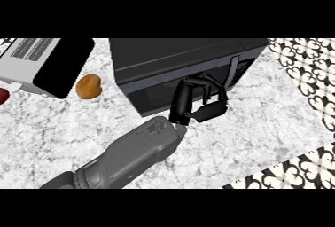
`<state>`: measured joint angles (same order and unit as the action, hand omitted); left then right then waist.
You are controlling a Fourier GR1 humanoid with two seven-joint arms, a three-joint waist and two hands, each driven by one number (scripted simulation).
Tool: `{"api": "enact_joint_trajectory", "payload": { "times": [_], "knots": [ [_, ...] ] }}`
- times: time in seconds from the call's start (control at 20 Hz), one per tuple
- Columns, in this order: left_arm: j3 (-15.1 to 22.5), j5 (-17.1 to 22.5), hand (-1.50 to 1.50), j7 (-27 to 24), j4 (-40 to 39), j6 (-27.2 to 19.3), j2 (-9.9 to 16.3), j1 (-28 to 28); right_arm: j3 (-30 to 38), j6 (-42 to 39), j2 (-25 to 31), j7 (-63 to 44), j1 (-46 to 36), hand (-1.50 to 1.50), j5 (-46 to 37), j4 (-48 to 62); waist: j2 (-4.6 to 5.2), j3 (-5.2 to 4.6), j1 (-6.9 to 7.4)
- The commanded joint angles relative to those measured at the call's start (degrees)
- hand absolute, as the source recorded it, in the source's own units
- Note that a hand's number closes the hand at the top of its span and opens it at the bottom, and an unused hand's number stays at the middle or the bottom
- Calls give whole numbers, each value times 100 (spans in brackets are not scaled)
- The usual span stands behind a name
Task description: Pick up the milk, place it into the microwave and close the microwave
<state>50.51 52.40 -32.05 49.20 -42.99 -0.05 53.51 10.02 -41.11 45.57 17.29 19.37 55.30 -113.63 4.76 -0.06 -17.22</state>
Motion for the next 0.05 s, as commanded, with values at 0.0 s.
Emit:
{"api": "enact_joint_trajectory", "payload": {
  "times": [0.0],
  "knots": [
    [-415,194,150,15,-647,-27,5,297,-11,20,13,-25,26,-150,80,-57,69,-7,-60]
  ]
}}
